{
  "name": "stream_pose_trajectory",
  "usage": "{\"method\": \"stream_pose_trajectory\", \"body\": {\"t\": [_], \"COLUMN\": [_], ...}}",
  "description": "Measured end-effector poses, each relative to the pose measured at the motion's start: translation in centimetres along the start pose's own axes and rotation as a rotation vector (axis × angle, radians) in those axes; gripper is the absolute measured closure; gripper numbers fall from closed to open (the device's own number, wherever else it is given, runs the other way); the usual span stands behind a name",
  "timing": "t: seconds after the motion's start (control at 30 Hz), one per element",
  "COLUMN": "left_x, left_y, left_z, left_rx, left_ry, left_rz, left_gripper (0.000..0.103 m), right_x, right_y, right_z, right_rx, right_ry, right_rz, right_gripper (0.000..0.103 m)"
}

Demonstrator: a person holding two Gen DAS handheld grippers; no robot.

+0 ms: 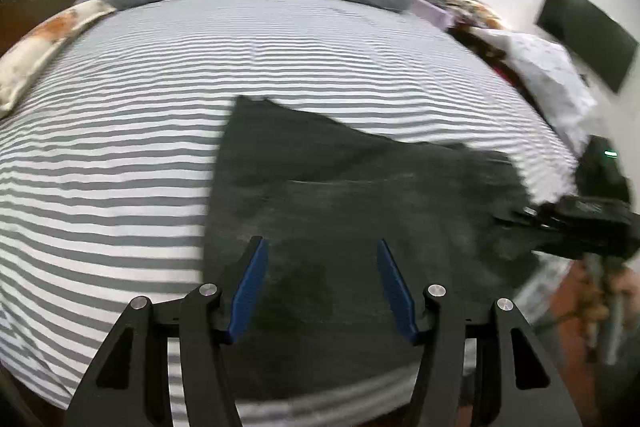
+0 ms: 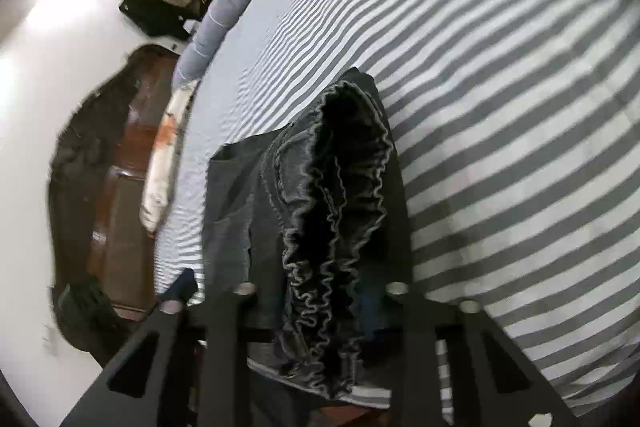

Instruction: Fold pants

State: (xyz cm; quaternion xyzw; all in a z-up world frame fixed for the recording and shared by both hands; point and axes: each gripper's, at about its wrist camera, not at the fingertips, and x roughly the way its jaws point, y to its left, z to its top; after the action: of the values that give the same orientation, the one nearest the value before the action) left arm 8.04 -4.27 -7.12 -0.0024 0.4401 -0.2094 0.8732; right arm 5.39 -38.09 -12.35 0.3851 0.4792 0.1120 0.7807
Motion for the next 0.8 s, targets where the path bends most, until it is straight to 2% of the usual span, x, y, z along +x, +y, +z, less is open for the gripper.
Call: {"method": "stream_pose_trajectory", "body": {"t": [0.1, 0.17, 0.33, 0.4, 0.47, 0.53, 0.6, 0.8], "left_x": [1.8, 2.4, 2.6, 2.6, 3.0, 3.2, 3.5, 3.2], "left_y": [1.1, 1.0, 0.1, -0.1, -0.2, -0.4, -0.6, -0.9], "left_z": [-0.3, -0.6, -1.5, -1.8, -1.7, -1.4, -0.9, -0.7], "left_rx": [0.004, 0.009, 0.043, 0.055, 0.061, 0.062, 0.071, 0.110], "left_ry": [0.016, 0.015, 0.001, 0.000, 0.008, 0.013, 0.024, 0.056], "left_rz": [0.060, 0.069, 0.071, 0.086, 0.087, 0.076, 0.072, 0.081], "left_gripper": [0.045, 0.045, 0.045, 0.045, 0.045, 0.045, 0.045, 0.045], "right_x": [-0.2, -0.9, -2.5, -1.8, -0.1, 0.5, 0.3, -0.9], "right_y": [1.7, 4.0, 7.5, 6.4, 3.9, 2.5, 1.7, 0.6], "right_z": [0.7, 0.9, 2.8, 3.3, 3.2, 2.9, 3.2, 2.0], "right_rx": [-0.098, -0.210, -0.354, -0.343, -0.294, -0.267, -0.224, -0.206], "right_ry": [-0.014, -0.045, -0.135, -0.109, -0.040, -0.022, -0.024, -0.008], "right_rz": [-0.095, -0.160, -0.207, -0.217, -0.259, -0.259, -0.252, -0.237], "right_gripper": [0.086, 0.088, 0.088, 0.088, 0.087, 0.081, 0.066, 0.063]}}
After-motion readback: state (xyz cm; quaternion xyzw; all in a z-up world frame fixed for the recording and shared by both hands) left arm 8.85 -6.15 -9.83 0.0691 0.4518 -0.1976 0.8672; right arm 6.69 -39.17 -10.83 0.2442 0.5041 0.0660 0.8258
